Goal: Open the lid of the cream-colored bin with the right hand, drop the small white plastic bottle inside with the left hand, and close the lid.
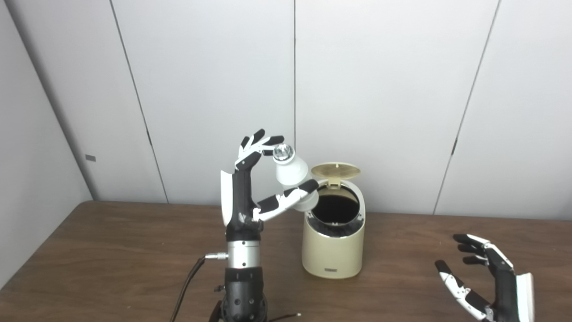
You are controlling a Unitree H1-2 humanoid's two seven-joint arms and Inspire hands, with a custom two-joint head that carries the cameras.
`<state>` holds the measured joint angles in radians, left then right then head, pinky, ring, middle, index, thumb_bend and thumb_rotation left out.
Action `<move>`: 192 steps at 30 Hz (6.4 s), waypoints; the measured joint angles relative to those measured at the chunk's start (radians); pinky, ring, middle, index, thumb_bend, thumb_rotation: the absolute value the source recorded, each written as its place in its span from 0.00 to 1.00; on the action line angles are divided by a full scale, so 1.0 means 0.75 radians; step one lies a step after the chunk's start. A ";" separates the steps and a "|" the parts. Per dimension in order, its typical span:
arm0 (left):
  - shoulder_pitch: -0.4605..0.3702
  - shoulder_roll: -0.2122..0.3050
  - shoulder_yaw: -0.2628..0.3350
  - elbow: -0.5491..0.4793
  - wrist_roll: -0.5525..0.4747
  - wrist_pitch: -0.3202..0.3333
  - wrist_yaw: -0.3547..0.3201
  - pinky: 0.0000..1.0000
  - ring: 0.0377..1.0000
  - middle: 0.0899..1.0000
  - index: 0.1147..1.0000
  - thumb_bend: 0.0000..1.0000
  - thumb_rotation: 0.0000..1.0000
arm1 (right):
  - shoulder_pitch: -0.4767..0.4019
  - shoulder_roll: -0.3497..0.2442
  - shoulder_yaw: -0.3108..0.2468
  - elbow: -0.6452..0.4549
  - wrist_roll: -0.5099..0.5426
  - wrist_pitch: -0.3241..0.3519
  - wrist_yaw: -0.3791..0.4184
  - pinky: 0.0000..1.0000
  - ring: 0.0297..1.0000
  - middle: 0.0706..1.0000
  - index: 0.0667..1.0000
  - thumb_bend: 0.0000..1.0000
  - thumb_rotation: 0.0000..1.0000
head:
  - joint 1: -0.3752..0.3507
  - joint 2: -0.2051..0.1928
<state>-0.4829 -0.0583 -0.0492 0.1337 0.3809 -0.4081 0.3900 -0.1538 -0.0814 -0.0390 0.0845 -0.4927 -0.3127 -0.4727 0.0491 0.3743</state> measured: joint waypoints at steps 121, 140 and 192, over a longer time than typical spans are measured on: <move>-0.315 0.346 -0.615 0.547 0.009 -0.072 0.699 1.00 0.79 0.43 0.43 0.52 0.00 | -0.040 -0.012 0.058 0.067 -0.069 -0.073 -0.156 0.52 0.62 0.65 0.59 0.28 0.17 | -0.068 -0.098; -0.055 0.402 -0.355 -0.150 -0.186 -0.062 0.498 0.44 0.51 0.45 0.42 0.51 0.00 | -0.053 -0.014 0.064 0.085 -0.059 -0.097 -0.157 0.53 0.63 0.65 0.63 0.30 0.27 | -0.063 -0.092; 0.508 0.248 -0.018 -0.087 -0.251 -0.053 -0.191 0.66 0.72 0.71 0.71 0.35 1.00 | -0.753 -0.151 0.455 -0.187 -0.704 0.675 1.002 1.00 1.00 1.00 0.71 1.00 1.00 | -0.088 -0.070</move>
<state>-0.1019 0.1277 -0.0627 0.0684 0.1928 -0.4478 0.2470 -0.7183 -0.1945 0.3020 -0.0561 -1.0206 0.1935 0.2788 -0.0169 0.3221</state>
